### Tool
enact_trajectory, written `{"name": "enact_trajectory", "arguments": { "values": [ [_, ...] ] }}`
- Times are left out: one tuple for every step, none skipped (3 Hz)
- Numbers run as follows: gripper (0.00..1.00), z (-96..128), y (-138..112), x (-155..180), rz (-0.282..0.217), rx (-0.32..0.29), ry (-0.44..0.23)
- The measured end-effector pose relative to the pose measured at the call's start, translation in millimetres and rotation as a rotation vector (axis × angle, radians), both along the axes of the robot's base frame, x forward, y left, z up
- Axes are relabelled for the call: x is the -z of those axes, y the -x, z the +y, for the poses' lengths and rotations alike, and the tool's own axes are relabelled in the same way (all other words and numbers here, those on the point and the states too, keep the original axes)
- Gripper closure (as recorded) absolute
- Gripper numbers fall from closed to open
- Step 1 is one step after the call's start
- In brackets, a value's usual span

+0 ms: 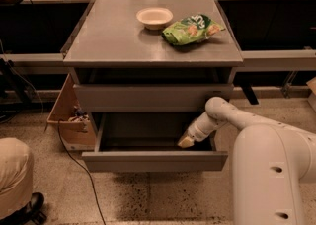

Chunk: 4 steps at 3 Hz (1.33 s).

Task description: Open middle drawer

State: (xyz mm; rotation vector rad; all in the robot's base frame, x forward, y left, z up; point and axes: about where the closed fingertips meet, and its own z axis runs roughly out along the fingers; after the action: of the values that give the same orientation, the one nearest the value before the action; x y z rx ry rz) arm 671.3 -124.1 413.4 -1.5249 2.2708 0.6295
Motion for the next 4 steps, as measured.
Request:
{"name": "enact_trajectory", "arguments": {
  "values": [
    [1.0, 5, 13, 15, 0.096, -0.006, -0.019],
    [1.0, 10, 26, 14, 0.137, -0.01, -0.046],
    [1.0, 21, 51, 17, 0.19, -0.008, -0.096],
    [1.0, 36, 90, 34, 0.289, -0.009, -0.143]
  ]
}}
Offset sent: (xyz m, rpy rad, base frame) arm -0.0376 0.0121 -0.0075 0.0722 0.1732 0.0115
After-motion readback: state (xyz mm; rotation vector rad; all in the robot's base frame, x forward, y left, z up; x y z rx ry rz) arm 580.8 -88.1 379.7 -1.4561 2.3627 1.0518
